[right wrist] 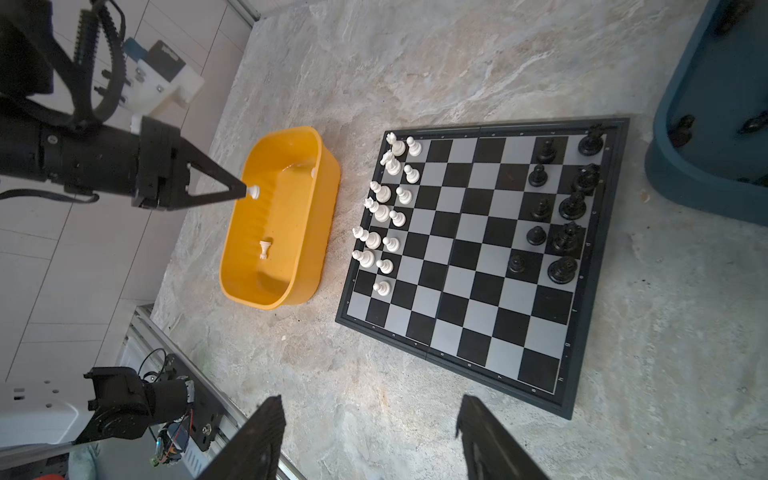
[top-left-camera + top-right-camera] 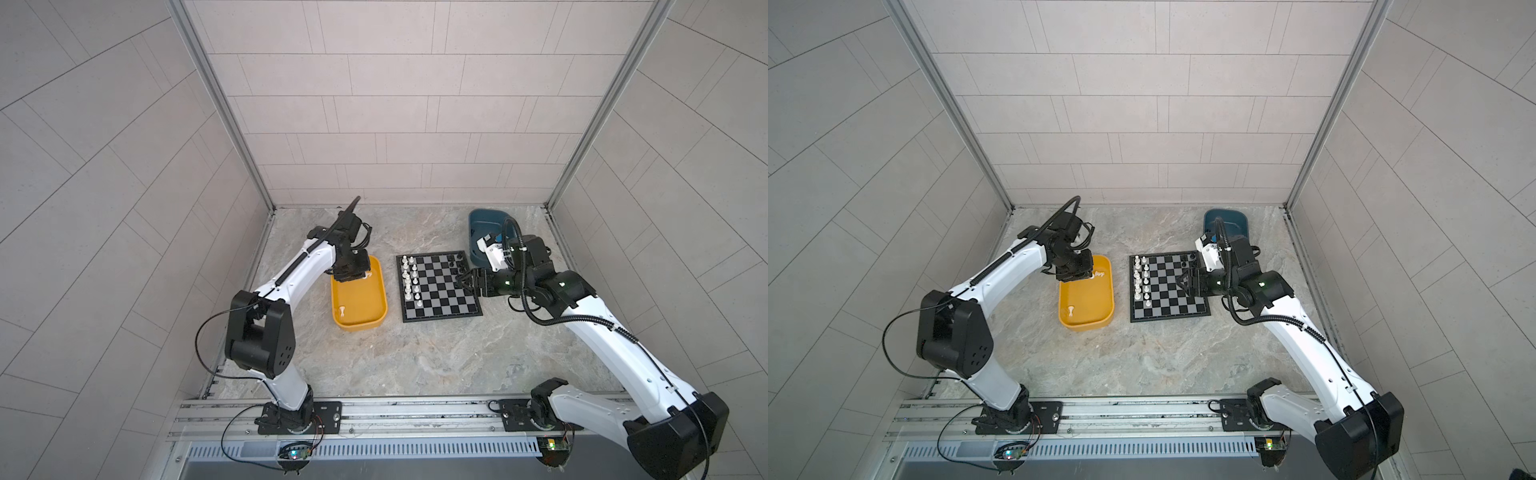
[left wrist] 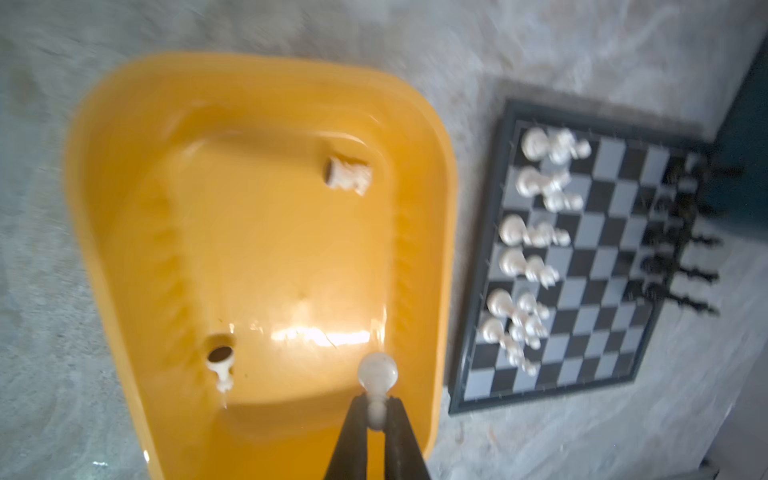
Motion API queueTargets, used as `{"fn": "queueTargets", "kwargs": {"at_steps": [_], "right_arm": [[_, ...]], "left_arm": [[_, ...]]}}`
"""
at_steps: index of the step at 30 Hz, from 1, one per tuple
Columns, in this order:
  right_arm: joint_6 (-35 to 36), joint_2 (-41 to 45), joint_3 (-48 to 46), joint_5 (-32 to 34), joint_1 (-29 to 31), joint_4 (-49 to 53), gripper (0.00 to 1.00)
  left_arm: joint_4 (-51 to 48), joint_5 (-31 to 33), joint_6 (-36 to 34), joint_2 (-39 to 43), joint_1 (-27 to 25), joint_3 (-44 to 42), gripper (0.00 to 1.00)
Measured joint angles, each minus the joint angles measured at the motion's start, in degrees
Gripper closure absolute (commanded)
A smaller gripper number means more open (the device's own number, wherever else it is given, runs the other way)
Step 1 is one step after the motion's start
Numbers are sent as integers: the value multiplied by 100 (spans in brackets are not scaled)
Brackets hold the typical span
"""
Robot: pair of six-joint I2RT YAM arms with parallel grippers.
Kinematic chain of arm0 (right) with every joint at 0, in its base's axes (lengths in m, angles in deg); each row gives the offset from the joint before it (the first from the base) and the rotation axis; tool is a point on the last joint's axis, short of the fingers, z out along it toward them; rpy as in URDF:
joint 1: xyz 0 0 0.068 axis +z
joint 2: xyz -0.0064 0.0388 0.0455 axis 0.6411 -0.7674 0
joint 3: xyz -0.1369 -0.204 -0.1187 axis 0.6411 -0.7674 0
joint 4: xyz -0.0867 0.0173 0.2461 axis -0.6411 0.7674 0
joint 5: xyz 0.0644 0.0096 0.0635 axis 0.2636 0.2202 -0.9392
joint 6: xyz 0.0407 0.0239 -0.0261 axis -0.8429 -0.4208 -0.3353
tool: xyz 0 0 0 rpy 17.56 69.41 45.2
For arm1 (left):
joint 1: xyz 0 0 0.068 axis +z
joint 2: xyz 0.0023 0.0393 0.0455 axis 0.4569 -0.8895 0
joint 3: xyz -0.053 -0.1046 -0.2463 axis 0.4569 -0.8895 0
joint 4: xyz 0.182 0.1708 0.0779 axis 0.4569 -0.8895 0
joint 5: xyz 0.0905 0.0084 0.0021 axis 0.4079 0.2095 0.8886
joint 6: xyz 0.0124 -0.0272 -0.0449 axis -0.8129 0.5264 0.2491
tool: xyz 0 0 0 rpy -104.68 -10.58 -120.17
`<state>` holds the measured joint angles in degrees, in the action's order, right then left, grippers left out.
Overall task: Set up the chess pieces on the board
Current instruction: 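Grasp a white piece in the yellow tray with the left gripper and lift, then carry the white piece with the left gripper over the board and lower it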
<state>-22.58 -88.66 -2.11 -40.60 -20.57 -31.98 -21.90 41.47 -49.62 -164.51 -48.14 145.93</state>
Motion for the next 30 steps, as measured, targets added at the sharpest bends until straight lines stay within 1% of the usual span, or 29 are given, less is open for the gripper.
{"fn": "queueTargets", "kwargs": {"at_steps": [5,7,9,11,12,14,19,25,30], "right_arm": [[-127,308,-358,4,-238,24,27],[-153,407,-446,4,-372,81,24],[-177,516,-494,7,-496,131,15],[-210,647,-511,31,-577,210,5],[-205,706,-514,44,-588,245,1],[-221,835,-516,50,-592,323,1],[-229,1056,-546,50,-592,444,1],[-208,1158,-629,44,-595,551,1],[-166,1182,-669,28,-599,564,1]], "left_arm": [[-645,-116,-608,-223,-1513,824,97],[-855,-131,-743,-437,-2006,1130,97],[-1038,-48,-848,-774,-2367,1458,97],[-1152,39,-925,-1172,-2618,1705,97],[-1196,85,-946,-1349,-2693,1786,97],[-1276,166,-975,-1698,-2782,1899,97],[-1432,317,-992,-2291,-2802,2079,97],[-1523,551,-975,-2634,-2793,2317,97],[-1528,728,-920,-2745,-2796,2437,97]]}}
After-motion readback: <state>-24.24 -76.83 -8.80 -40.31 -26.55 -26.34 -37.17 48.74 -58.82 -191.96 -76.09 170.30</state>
